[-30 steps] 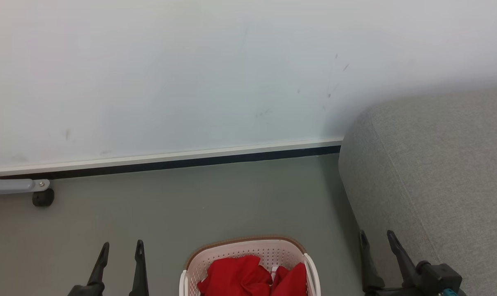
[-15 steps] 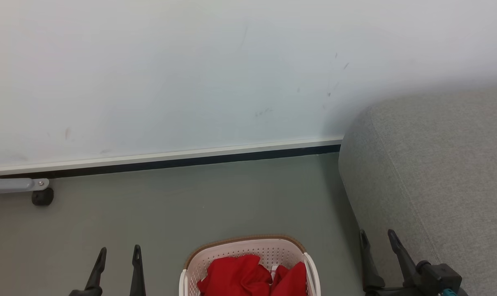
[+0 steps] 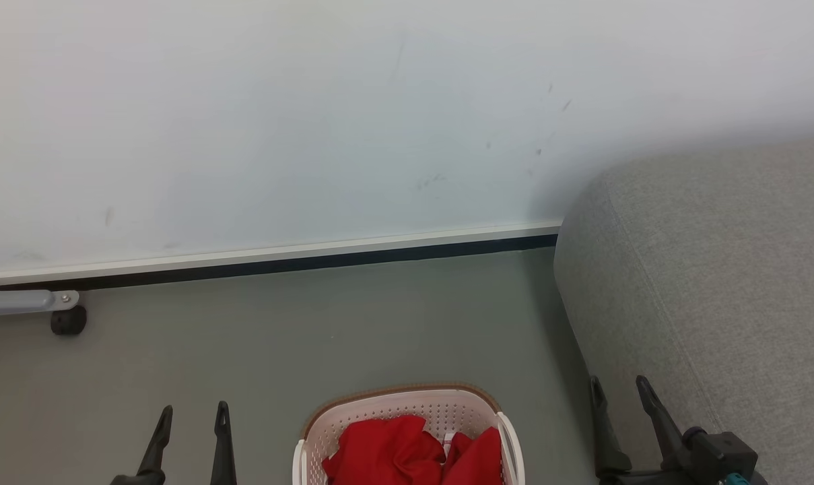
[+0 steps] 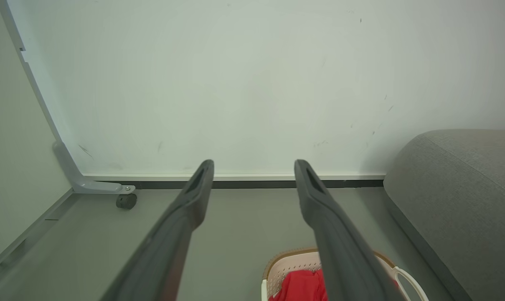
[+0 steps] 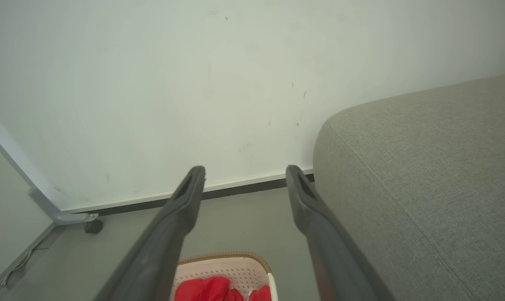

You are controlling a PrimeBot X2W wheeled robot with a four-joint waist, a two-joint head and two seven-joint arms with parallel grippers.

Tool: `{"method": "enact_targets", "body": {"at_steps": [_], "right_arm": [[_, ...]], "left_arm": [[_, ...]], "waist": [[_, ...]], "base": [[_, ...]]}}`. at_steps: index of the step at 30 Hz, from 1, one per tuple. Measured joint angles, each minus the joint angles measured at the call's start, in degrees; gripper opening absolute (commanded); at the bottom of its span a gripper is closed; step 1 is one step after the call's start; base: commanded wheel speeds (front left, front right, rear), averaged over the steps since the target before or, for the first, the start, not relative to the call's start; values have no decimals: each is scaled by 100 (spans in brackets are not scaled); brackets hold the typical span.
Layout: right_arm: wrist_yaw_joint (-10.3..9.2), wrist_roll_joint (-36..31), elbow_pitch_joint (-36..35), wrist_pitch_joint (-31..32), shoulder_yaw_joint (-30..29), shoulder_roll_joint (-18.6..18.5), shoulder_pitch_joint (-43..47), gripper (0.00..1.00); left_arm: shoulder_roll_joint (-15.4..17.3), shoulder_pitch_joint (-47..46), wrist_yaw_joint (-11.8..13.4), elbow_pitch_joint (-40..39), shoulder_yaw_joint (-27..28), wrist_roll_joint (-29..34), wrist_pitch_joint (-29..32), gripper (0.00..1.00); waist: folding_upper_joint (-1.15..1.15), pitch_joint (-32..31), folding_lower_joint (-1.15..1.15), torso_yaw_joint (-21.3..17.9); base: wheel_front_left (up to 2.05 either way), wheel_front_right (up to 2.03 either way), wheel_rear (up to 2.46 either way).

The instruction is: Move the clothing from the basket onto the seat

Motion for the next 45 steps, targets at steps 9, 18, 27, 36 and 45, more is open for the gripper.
{"method": "enact_targets", "body": {"at_steps": [9, 18, 27, 36, 45], "right_arm": [[16, -44, 1, -1, -32, 18, 3, 100], [48, -94, -52, -1, -60, 43, 4, 100], [48, -156, -310, -1, -179, 47, -96, 100], [40, -254, -531, -1, -370, 69, -597, 100], [-2, -296, -722, -29, -625, 73, -1190, 100]], "left_arm": [[-8, 0, -3, 11, 63, 32, 0, 100], [-8, 2, -7, -40, 99, 101, 0, 100], [10, -88, -99, -214, 87, 214, -14, 100], [36, -665, -201, -82, -114, 345, -14, 100], [-4, -1385, -389, 313, -472, 572, 13, 100]], "waist": [[0, 39, 0, -2], [0, 173, 0, -13], [0, 576, 0, -61], [0, 1320, 1, -175], [1, 2054, 1, -368]], "base": [[0, 0, 0], [0, 0, 0], [0, 0, 0], [0, 0, 0], [0, 0, 0]]}}
